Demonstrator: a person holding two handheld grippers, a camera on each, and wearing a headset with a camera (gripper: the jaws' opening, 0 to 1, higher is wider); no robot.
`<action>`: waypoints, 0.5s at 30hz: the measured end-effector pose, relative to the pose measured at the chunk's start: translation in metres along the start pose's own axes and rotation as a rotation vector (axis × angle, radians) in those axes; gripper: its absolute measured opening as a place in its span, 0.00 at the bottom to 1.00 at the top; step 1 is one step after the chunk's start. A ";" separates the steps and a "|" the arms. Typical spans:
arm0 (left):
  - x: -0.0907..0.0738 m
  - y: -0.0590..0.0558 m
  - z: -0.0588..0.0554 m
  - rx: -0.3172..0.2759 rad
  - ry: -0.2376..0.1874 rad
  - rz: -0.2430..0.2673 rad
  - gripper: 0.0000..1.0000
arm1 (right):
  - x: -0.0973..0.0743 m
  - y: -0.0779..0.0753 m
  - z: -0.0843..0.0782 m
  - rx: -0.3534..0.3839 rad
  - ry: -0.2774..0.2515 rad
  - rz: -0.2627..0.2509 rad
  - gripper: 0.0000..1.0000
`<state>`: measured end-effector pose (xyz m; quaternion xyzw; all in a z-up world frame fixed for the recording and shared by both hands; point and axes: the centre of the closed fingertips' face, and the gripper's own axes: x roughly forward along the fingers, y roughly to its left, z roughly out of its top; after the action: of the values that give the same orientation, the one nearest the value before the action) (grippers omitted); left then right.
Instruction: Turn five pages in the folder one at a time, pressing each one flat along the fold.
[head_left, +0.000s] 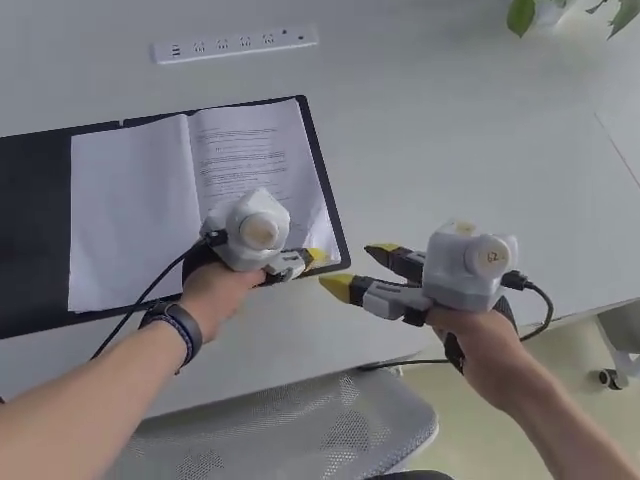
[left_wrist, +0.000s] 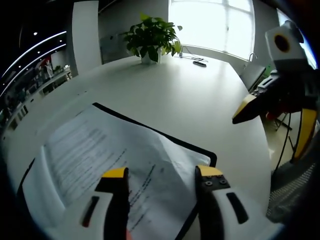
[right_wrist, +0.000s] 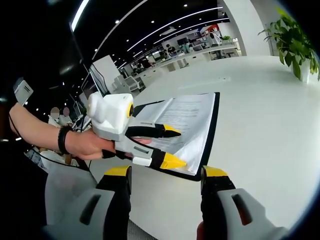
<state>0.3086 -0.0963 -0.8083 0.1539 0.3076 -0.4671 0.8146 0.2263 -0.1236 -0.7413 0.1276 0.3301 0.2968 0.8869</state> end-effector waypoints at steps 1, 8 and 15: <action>0.001 0.000 0.000 0.003 0.001 -0.001 0.52 | 0.001 0.000 0.000 0.000 -0.001 0.001 0.54; -0.002 -0.001 0.000 0.010 0.001 -0.006 0.51 | 0.009 -0.001 0.001 0.019 -0.006 0.011 0.53; -0.007 -0.001 0.003 -0.006 -0.007 -0.013 0.48 | 0.026 -0.002 -0.004 0.051 0.005 0.039 0.51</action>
<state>0.3056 -0.0939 -0.8019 0.1479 0.3070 -0.4721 0.8130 0.2402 -0.1092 -0.7586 0.1556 0.3374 0.3058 0.8766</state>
